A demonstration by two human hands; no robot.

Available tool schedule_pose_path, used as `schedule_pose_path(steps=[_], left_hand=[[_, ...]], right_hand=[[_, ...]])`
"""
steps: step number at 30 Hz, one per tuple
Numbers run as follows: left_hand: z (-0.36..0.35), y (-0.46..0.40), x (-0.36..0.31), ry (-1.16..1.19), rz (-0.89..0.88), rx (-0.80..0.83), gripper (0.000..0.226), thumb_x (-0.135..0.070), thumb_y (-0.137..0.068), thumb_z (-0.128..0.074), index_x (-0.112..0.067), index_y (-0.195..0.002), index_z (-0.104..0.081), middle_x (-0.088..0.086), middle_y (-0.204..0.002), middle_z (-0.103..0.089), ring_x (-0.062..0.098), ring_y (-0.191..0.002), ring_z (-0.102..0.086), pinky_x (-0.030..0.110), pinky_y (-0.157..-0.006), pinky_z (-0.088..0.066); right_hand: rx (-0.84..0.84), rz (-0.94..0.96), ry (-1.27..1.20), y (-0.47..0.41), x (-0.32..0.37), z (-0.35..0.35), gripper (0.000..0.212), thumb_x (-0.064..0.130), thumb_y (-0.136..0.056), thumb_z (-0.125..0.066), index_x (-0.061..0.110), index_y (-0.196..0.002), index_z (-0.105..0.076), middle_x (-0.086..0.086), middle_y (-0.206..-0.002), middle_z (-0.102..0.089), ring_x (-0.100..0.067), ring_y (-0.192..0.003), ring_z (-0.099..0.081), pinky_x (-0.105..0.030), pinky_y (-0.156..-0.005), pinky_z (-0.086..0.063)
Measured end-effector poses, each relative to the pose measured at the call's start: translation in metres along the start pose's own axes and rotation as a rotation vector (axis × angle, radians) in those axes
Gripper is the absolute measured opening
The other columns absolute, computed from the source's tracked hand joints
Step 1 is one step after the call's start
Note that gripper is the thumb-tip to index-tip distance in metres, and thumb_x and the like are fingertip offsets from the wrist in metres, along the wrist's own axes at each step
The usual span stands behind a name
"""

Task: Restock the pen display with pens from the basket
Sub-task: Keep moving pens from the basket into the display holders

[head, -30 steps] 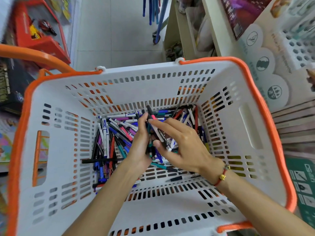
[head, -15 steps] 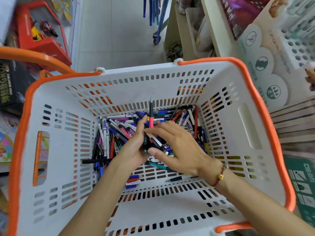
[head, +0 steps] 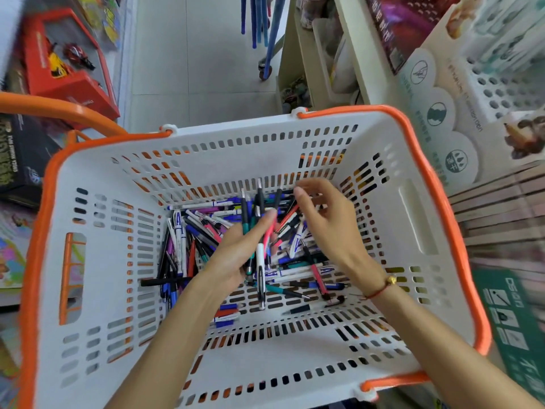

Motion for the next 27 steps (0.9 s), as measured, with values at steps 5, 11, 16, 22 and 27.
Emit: schedule_pose_path(steps=[5, 11, 16, 22, 27], left_hand=[[-0.047, 0.030, -0.019, -0.183, 0.052, 0.186, 0.024, -0.034, -0.090, -0.063, -0.011, -0.092, -0.063, -0.002, -0.071, -0.065, 0.007, -0.061, -0.060, 0.020, -0.056, -0.050], [-0.099, 0.062, -0.054, -0.119, 0.056, 0.226, 0.018, -0.029, -0.090, -0.066, -0.011, -0.090, -0.068, -0.004, -0.066, -0.069, 0.005, -0.057, -0.063, 0.019, -0.053, -0.051], [-0.137, 0.075, -0.086, 0.102, 0.063, 0.222, 0.017, -0.023, -0.090, -0.065, -0.007, -0.091, -0.073, 0.004, -0.080, -0.072, 0.011, -0.064, -0.067, 0.025, -0.059, -0.057], [-0.189, 0.078, -0.120, 0.147, 0.017, 0.186, 0.029, -0.035, -0.090, -0.064, -0.013, -0.106, -0.072, 0.009, -0.100, -0.073, 0.024, -0.091, -0.070, 0.042, -0.084, -0.056], [-0.245, 0.083, -0.143, 0.226, -0.050, 0.284, 0.026, -0.034, -0.095, -0.057, -0.015, -0.109, -0.068, 0.001, -0.093, -0.076, 0.012, -0.076, -0.073, 0.027, -0.058, -0.056]], right_hand=[[0.319, -0.444, -0.364, 0.000, -0.005, 0.012, 0.042, 0.043, -0.100, -0.044, 0.008, -0.116, -0.063, -0.025, -0.100, -0.066, -0.033, -0.079, -0.067, -0.040, -0.086, -0.054], [0.260, -0.545, -0.515, 0.016, 0.036, 0.068, 0.044, 0.042, -0.102, -0.039, 0.008, -0.103, -0.067, -0.020, -0.074, -0.065, -0.023, -0.063, -0.062, -0.034, -0.071, -0.056], [-0.011, -0.434, -0.294, 0.023, 0.066, 0.146, 0.023, 0.034, -0.100, -0.049, 0.016, -0.113, -0.057, -0.010, -0.118, -0.064, -0.012, -0.086, -0.063, -0.028, -0.085, -0.051], [-0.030, -0.449, 0.015, 0.048, 0.089, 0.191, 0.048, 0.056, -0.093, -0.048, 0.015, -0.117, -0.049, -0.001, -0.101, -0.065, -0.020, -0.091, -0.065, -0.043, -0.085, -0.053], [-0.404, -0.230, 0.158, 0.063, 0.115, 0.222, 0.047, 0.056, -0.089, -0.057, 0.022, -0.120, -0.050, 0.009, -0.104, -0.058, -0.007, -0.097, -0.054, -0.025, -0.085, -0.044]])
Point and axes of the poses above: each hand's wrist, its own y-axis away from the middle knuckle, its own z-axis out of the back of the hand, x = y × z, the point moved 5 cm from there along -y, towards the middle knuckle
